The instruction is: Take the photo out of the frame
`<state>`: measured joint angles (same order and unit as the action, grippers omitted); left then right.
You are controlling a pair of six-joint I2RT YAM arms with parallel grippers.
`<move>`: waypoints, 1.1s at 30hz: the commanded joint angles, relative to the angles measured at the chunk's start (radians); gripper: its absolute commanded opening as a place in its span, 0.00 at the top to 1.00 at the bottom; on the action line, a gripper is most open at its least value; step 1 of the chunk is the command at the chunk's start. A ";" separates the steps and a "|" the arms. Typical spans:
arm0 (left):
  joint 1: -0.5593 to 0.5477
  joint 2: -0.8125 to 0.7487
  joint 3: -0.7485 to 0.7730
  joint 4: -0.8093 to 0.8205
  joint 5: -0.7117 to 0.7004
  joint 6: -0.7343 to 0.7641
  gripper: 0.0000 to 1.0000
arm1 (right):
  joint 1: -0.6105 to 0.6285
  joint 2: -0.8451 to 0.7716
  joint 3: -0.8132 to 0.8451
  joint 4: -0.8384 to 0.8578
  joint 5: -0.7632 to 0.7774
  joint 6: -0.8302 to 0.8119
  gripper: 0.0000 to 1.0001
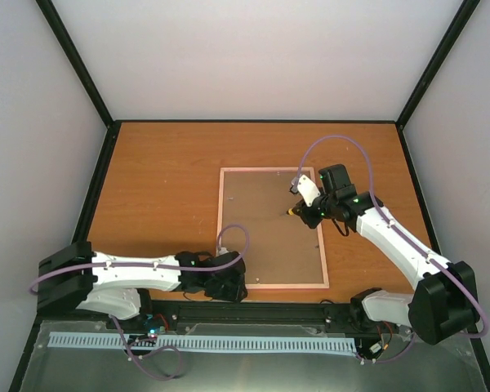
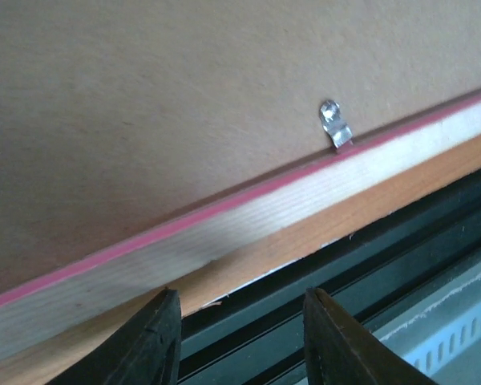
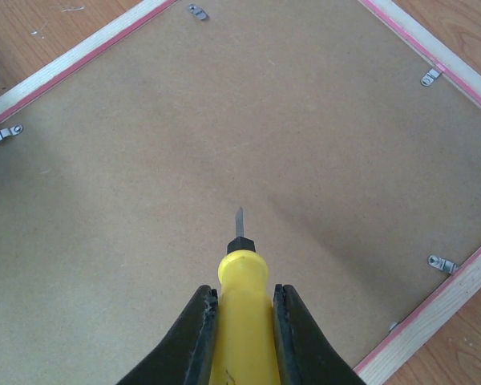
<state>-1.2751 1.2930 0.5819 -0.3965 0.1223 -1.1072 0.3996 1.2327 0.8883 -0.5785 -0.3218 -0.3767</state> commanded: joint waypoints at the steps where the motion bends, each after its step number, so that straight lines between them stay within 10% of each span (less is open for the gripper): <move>1: -0.006 -0.053 -0.019 -0.025 -0.115 -0.149 0.57 | -0.004 -0.001 -0.005 0.028 0.016 0.003 0.97; 11: 0.352 -0.253 -0.158 0.102 -0.183 -0.060 0.52 | -0.021 0.000 -0.006 0.034 0.033 0.005 0.97; 19: 0.787 -0.056 0.047 0.113 -0.187 0.247 0.50 | -0.043 -0.015 -0.011 0.036 0.033 0.007 0.97; 33: 0.501 -0.125 0.016 -0.036 -0.153 -0.145 0.45 | -0.131 0.012 0.037 0.029 0.142 -0.164 0.97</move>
<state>-0.7380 1.1790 0.6544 -0.3897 -0.0765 -1.1114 0.3149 1.2221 0.8841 -0.5655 -0.2649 -0.4294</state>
